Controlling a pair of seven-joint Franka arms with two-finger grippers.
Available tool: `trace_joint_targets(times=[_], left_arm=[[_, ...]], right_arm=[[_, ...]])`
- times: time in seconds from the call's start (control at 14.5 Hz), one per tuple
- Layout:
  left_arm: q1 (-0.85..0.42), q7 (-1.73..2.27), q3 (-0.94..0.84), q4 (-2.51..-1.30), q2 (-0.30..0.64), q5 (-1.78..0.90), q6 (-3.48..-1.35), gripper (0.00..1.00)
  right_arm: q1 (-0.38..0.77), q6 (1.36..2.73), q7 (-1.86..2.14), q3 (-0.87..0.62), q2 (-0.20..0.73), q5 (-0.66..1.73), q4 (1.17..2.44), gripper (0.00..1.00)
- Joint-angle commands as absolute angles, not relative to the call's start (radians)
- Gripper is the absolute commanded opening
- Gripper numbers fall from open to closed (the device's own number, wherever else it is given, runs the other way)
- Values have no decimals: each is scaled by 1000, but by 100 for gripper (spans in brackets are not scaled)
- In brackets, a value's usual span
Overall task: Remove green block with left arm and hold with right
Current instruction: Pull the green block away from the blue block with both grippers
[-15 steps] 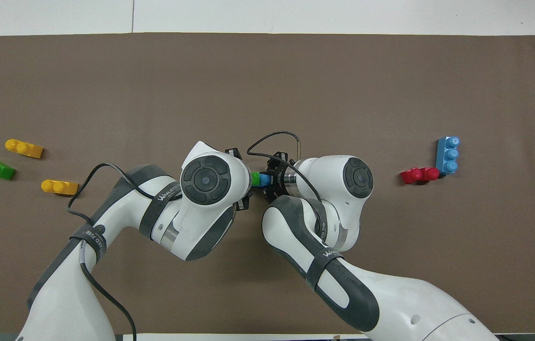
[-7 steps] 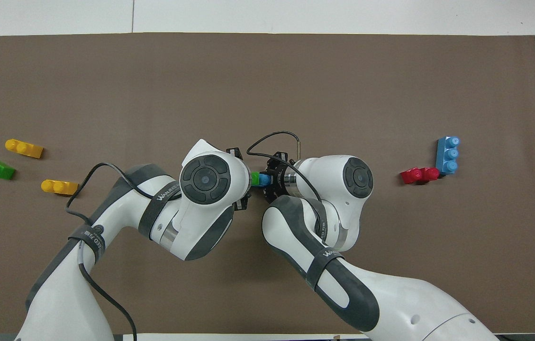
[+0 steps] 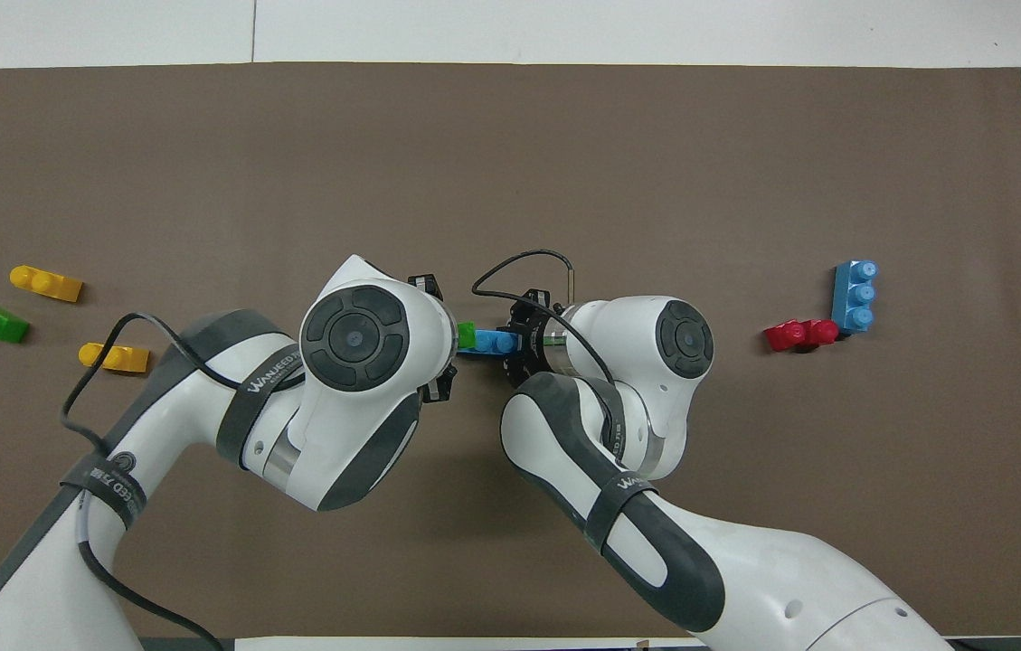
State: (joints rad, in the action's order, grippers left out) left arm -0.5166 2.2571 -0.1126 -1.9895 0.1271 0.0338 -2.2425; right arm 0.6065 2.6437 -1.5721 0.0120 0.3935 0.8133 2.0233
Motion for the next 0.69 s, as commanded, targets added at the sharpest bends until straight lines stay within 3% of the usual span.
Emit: trace_joint_targets(times=[0.0, 0.21, 0.62], left_arm=[[-473, 2198, -117, -1997, 84, 32, -2191, 0], [-457, 2120, -115, -2000, 78, 32, -2184, 0], [-295, 1830, -115, -2011, 80, 28, -2184, 0]], right_arm=[[560, 2606, -1493, 9, 390, 844, 2023, 0], [509, 2502, -1480, 15, 364, 827, 1990, 0], [339, 2199, -1437, 20, 345, 698, 1844, 0]])
